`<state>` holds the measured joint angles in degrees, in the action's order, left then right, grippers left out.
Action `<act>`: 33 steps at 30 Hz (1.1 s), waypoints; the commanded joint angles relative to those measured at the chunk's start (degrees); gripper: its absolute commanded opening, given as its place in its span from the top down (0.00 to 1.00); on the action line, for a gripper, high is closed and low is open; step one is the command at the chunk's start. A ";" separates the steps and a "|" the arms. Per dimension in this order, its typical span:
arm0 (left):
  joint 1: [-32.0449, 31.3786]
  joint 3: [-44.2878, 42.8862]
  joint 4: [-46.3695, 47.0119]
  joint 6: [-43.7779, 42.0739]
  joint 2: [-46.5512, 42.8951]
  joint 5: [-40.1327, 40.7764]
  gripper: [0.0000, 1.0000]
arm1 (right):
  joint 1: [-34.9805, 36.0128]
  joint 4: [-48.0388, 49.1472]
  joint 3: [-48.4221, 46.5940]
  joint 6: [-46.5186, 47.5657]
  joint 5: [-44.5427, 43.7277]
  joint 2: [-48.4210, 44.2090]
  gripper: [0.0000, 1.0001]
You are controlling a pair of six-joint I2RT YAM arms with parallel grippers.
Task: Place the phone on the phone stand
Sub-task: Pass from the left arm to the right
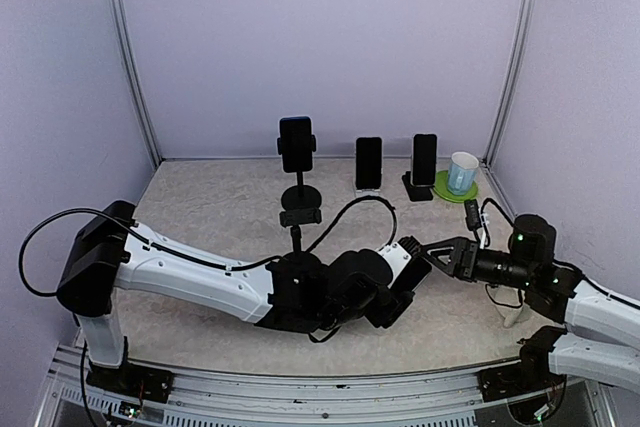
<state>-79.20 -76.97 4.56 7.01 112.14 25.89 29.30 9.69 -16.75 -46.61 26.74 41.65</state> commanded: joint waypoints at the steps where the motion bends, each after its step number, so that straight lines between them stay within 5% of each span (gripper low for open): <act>1: -0.58 -2.42 3.35 -1.24 -2.32 1.18 0.44 | 1.19 4.83 0.78 -1.74 0.94 1.76 0.17; 25: -1.13 -4.07 2.92 -2.16 -0.20 2.12 0.44 | 10.94 14.24 -1.78 -5.57 -2.18 13.42 0.19; 33: -1.22 -3.76 3.00 -2.17 0.10 2.37 0.44 | 12.66 16.46 -2.76 -6.35 -2.25 15.29 0.28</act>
<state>-79.99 -78.91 4.62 5.65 112.14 27.40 40.95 22.96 -17.45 -52.29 24.67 56.38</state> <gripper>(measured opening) 0.742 0.755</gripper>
